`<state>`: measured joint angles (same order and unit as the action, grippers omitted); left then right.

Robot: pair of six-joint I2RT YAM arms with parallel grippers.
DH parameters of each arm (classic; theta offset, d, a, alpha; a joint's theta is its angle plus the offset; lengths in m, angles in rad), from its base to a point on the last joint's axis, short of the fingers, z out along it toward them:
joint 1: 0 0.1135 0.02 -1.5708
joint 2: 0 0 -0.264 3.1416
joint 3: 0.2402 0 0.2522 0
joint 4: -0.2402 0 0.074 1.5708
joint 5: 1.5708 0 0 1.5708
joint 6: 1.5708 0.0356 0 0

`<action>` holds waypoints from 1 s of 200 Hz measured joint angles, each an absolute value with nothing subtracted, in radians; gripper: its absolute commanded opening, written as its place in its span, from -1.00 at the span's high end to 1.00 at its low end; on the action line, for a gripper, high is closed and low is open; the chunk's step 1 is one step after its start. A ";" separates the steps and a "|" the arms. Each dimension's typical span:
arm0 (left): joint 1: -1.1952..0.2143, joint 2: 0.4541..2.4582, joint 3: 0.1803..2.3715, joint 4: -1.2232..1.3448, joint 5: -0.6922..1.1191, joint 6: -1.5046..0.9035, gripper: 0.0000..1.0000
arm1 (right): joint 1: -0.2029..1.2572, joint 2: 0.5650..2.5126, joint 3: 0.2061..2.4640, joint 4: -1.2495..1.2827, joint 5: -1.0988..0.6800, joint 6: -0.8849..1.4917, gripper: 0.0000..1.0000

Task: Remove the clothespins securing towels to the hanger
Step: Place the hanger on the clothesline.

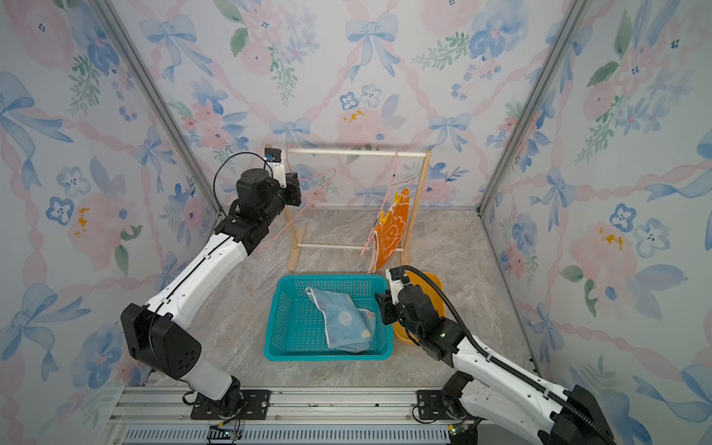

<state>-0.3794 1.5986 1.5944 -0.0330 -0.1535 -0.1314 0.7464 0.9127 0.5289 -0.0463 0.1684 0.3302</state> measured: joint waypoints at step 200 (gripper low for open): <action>-0.389 1.567 1.535 -0.014 -0.146 -0.128 0.10 | 0.745 0.862 0.529 -0.049 0.173 0.330 0.25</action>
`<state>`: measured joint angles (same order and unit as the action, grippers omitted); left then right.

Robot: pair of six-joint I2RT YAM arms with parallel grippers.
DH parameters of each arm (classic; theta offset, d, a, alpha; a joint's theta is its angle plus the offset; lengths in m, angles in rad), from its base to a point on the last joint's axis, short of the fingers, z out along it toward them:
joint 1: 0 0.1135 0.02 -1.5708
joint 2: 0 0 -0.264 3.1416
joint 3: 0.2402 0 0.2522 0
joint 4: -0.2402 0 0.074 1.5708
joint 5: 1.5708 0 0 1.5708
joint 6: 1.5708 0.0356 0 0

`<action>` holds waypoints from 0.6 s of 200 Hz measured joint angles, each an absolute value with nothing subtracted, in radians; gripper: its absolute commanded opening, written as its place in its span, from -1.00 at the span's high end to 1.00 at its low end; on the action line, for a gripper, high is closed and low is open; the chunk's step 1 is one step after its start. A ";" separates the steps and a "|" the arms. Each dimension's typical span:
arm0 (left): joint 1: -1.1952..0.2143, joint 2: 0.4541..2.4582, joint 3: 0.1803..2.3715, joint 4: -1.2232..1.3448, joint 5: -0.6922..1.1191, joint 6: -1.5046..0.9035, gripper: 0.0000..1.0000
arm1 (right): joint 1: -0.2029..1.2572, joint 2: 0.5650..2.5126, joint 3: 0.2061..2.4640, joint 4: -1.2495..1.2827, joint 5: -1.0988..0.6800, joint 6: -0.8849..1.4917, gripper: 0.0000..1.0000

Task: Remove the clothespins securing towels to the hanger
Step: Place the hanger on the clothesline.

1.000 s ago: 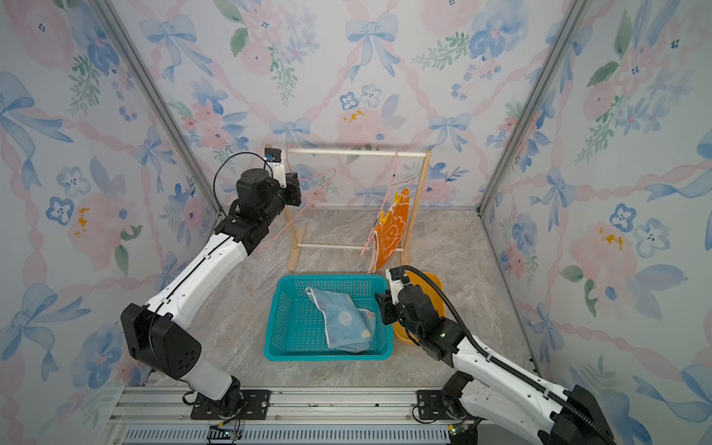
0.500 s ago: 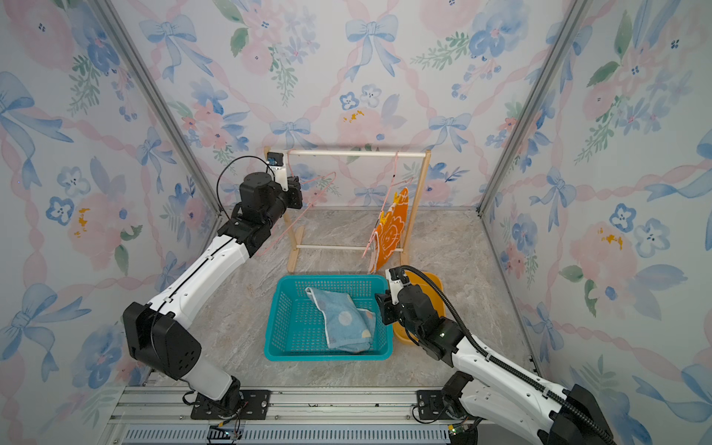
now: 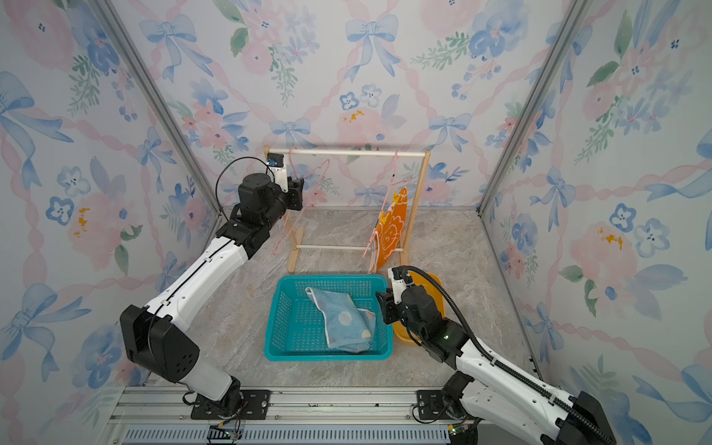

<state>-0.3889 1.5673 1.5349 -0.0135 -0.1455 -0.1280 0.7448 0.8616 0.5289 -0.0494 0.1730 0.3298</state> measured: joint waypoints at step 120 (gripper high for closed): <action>-0.575 1.388 1.525 -0.017 -0.084 -0.103 0.07 | 0.639 0.679 0.495 -0.147 0.181 0.331 0.24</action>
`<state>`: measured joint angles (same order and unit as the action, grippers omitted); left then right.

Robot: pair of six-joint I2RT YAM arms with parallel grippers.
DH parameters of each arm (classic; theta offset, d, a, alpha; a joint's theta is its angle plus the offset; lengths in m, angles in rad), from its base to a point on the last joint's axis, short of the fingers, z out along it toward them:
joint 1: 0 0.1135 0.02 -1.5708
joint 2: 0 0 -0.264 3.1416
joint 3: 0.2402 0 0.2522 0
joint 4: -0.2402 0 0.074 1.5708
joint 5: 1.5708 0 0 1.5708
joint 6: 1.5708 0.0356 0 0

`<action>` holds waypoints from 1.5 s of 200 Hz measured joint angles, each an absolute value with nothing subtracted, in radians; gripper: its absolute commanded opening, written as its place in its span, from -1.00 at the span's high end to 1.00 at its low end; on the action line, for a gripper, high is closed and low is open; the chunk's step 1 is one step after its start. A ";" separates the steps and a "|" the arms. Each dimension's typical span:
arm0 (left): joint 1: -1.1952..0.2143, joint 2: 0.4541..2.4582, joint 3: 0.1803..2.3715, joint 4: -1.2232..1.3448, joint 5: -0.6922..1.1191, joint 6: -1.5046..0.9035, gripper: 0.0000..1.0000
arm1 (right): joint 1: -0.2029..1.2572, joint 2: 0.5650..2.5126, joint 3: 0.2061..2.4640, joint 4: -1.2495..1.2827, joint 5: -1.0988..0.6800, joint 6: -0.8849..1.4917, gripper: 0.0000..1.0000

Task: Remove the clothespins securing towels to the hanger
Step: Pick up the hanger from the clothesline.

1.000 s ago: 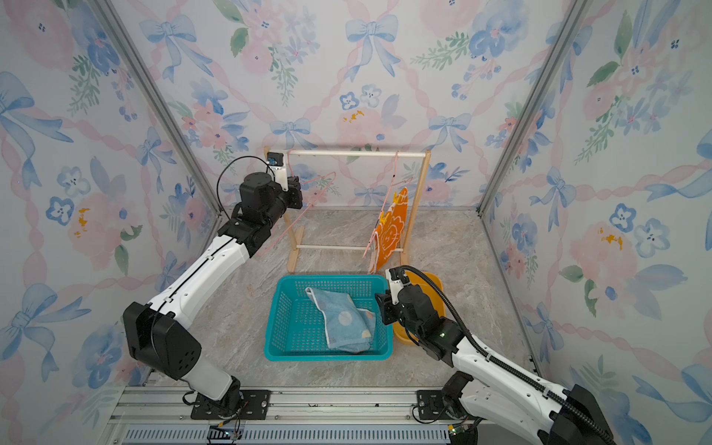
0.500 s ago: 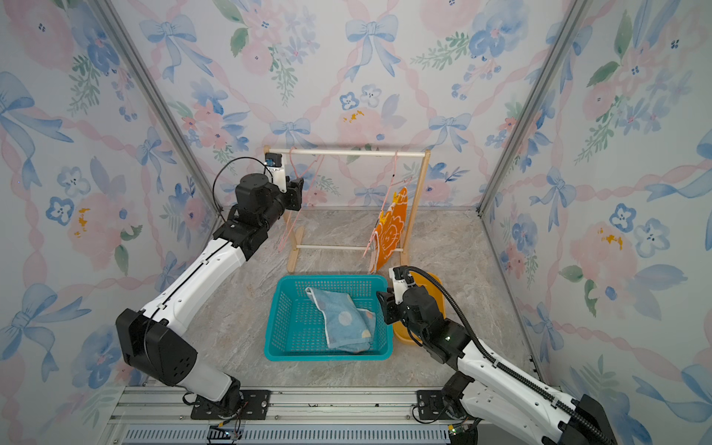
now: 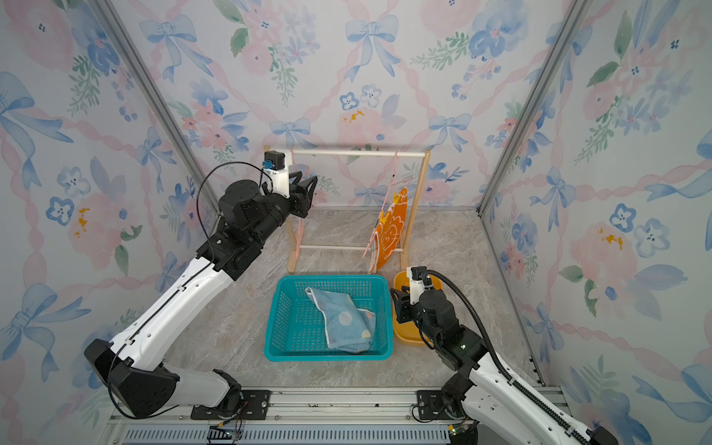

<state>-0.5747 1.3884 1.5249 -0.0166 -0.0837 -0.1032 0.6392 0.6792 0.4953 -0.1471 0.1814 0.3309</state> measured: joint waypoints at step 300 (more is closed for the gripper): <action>-0.812 1.993 2.057 -0.029 -0.169 -0.052 -0.12 | 0.505 0.470 0.407 -0.237 0.136 0.375 0.25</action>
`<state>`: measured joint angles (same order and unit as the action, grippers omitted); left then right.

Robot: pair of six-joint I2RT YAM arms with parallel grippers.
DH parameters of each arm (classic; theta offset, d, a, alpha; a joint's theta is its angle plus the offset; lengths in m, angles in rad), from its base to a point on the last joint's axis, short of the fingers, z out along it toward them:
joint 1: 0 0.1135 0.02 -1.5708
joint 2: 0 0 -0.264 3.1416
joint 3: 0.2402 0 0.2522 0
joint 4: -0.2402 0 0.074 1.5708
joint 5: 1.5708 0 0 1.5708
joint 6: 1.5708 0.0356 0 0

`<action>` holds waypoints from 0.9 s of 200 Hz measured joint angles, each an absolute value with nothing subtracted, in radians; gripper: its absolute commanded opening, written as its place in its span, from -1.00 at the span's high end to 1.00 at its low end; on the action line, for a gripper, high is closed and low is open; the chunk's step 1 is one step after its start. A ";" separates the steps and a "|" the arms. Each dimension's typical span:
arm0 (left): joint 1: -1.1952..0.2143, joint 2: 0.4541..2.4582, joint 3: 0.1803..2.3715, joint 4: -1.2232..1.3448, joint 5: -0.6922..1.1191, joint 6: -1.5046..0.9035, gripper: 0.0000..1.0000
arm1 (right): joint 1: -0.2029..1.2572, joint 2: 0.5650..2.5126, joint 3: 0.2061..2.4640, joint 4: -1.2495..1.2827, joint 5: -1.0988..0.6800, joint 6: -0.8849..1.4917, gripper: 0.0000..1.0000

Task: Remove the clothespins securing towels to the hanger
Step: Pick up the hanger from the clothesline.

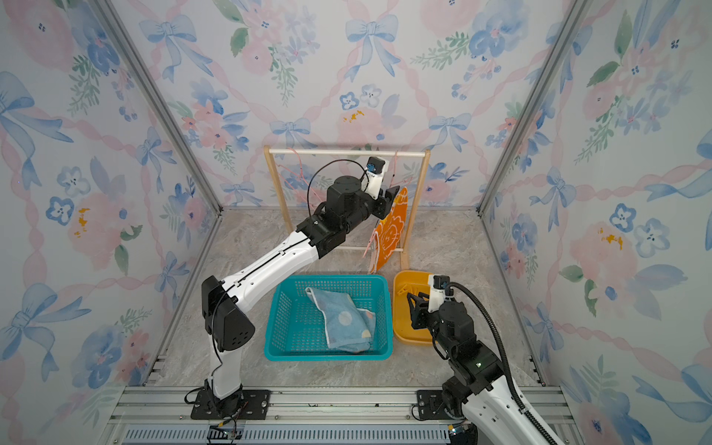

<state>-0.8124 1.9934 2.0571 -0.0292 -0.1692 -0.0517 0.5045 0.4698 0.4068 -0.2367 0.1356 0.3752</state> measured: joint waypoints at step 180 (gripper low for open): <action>-0.798 2.094 2.146 -0.052 -0.206 -0.044 0.37 | 0.504 0.458 0.398 -0.235 0.135 0.379 0.25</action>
<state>-0.7979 2.0937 2.1464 -0.0525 -0.2062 -0.0441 0.5037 0.4576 0.3981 -0.2352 0.1352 0.3786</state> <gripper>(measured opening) 0.312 0.373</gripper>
